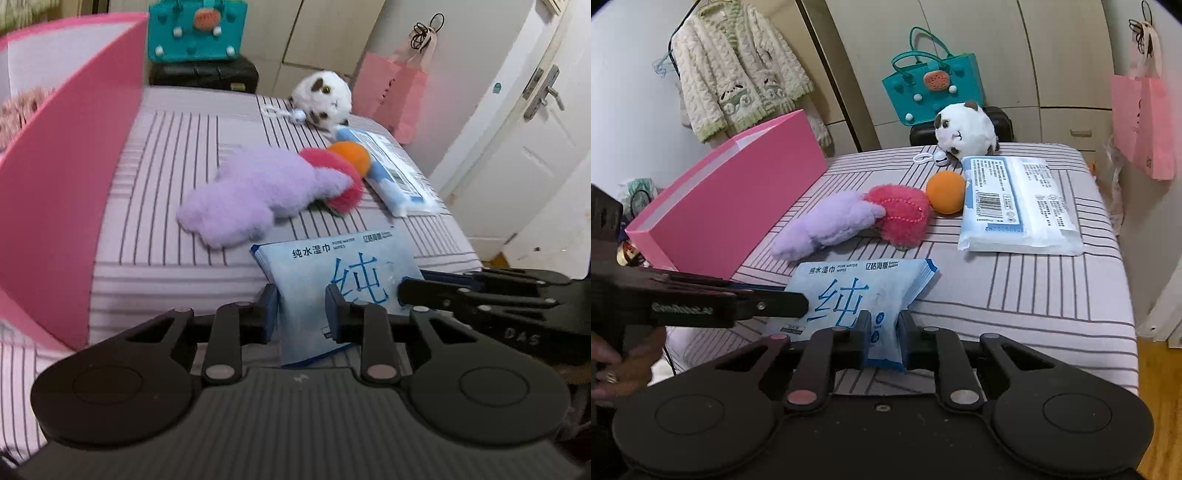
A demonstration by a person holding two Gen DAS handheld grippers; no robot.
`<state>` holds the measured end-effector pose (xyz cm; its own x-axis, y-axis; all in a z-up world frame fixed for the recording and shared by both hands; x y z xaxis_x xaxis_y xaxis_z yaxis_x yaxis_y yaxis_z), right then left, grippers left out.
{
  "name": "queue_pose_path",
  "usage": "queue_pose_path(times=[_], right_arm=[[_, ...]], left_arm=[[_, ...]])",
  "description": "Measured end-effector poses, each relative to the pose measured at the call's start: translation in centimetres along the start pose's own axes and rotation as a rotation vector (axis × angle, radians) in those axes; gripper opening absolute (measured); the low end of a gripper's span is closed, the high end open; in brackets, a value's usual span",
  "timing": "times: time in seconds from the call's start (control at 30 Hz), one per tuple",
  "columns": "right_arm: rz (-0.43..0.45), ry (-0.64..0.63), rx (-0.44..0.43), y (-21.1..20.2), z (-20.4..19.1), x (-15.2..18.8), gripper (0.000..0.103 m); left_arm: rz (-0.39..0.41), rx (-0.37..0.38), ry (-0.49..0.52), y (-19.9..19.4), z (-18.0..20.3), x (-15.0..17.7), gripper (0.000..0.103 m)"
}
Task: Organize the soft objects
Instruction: 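Lift the wipes pack with both grippers and carry it toward the pink box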
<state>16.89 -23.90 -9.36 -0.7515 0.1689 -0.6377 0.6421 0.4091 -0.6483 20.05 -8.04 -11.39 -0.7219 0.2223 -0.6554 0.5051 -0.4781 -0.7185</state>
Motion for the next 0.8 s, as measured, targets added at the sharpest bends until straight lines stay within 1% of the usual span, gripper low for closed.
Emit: queue_pose_path(times=[0.07, 0.17, 0.2, 0.27, 0.3, 0.33, 0.47, 0.6, 0.67, 0.8], right_arm=[[-0.007, -0.008, 0.002, 0.0, 0.0, 0.1, 0.020], [-0.017, -0.012, 0.012, 0.1, 0.2, 0.0, 0.023], [-0.021, -0.015, 0.016, 0.1, 0.2, 0.0, 0.024], [-0.031, -0.030, 0.024, 0.2, 0.2, 0.1, 0.027], [-0.038, -0.044, 0.020, 0.1, 0.1, 0.2, 0.027], [-0.044, -0.050, 0.014, 0.1, 0.1, 0.2, 0.027], [-0.054, 0.013, -0.016, 0.4, 0.7, -0.1, 0.028], [-0.062, 0.019, -0.017, 0.3, 0.5, 0.0, 0.028], [-0.059, 0.044, -0.004, 0.4, 0.2, -0.1, 0.028], [-0.066, 0.043, 0.020, 0.3, -0.4, -0.4, 0.031]], left_arm=[[-0.006, 0.000, -0.010, 0.0, -0.1, 0.0, 0.025], [-0.012, 0.001, -0.035, 0.2, -0.2, -0.1, 0.025], [-0.014, -0.005, -0.027, 0.3, -0.1, -0.1, 0.026], [-0.020, -0.024, 0.029, 0.3, 0.4, -0.1, 0.026], [-0.023, -0.030, 0.042, 0.3, 0.6, -0.2, 0.026], [-0.026, -0.033, 0.041, 0.4, 0.7, -0.2, 0.027], [-0.028, -0.031, 0.011, 0.5, 0.6, -0.5, 0.026], [-0.017, -0.047, 0.050, 0.3, 1.2, -0.4, 0.026], [-0.012, -0.038, 0.059, 0.1, 1.3, -0.6, 0.026], [0.004, 0.000, 0.098, -0.6, 1.4, -1.2, 0.025]])
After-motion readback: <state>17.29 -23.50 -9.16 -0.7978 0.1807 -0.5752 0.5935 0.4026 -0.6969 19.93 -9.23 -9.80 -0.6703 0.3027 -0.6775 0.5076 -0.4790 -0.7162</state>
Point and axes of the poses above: each gripper's, at about its wrist camera, not at the fingertips, and y roughly the way its jaws point, z to its right, x to its underside, the point moved 5 cm from there along y, roughly the way its jaws point, and after that the axes turned 8 degrees about y, right-handed, at the moved point
